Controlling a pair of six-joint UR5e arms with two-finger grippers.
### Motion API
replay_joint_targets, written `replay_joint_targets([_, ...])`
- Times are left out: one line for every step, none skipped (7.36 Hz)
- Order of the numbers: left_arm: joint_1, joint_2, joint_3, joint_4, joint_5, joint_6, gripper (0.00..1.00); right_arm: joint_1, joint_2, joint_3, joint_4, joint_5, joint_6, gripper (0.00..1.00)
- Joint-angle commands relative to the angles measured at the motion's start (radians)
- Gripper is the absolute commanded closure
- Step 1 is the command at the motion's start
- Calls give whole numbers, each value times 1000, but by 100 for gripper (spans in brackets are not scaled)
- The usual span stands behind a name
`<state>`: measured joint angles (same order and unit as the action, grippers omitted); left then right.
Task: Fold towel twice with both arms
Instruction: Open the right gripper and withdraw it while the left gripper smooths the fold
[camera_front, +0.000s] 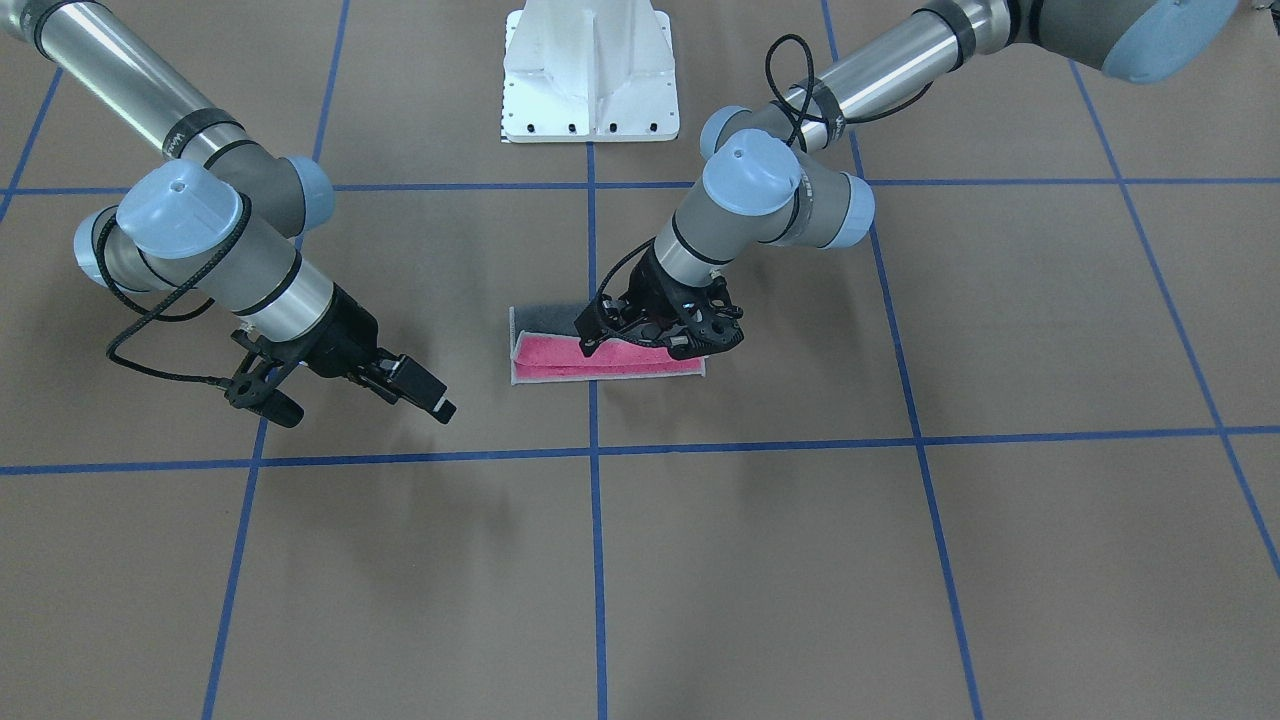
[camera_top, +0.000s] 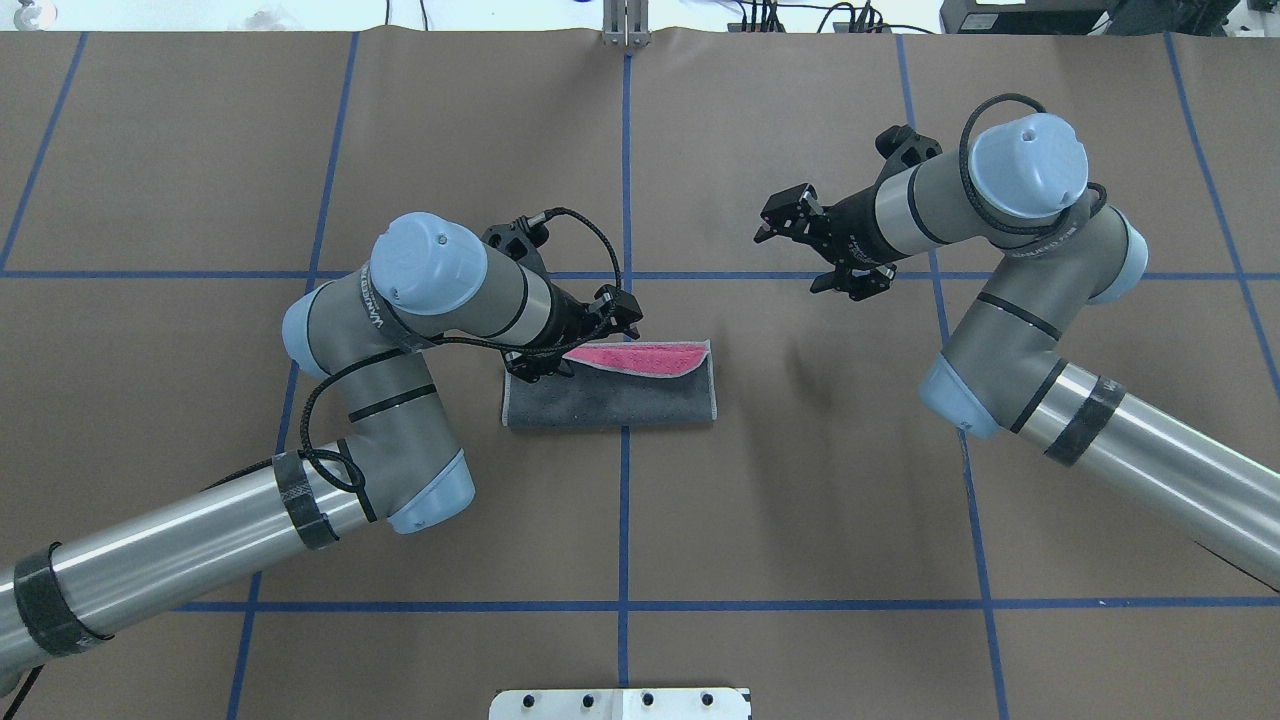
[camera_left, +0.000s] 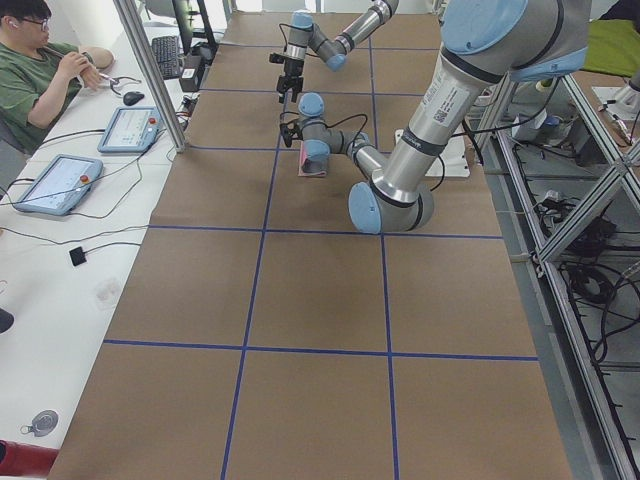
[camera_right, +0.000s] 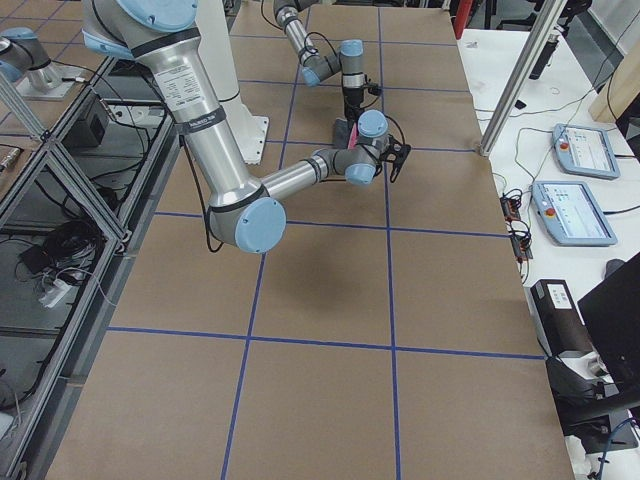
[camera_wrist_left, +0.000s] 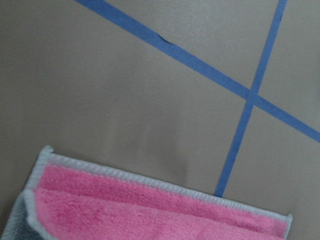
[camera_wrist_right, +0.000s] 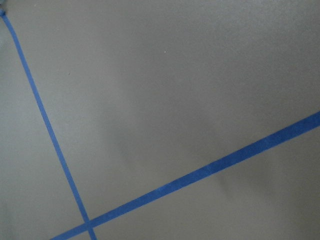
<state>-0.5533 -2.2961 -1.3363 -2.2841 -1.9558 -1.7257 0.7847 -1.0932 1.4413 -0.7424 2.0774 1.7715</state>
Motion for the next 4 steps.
replay_joint_targets([3,-52,55,0,2,0,1,21,-5,-4,0,21,-1,1])
replay_joint_targets([3,-78,75,0,2,-2,1,24,-5,-10,2,26,-1,1])
replay_joint_targets([3,-83,83,0,2,0,1,24,-5,-10,2,26,-10,1])
replay_joint_targets([3,-88,86,-12,23,-2,1,24,-8,-10,2,26,-12,1])
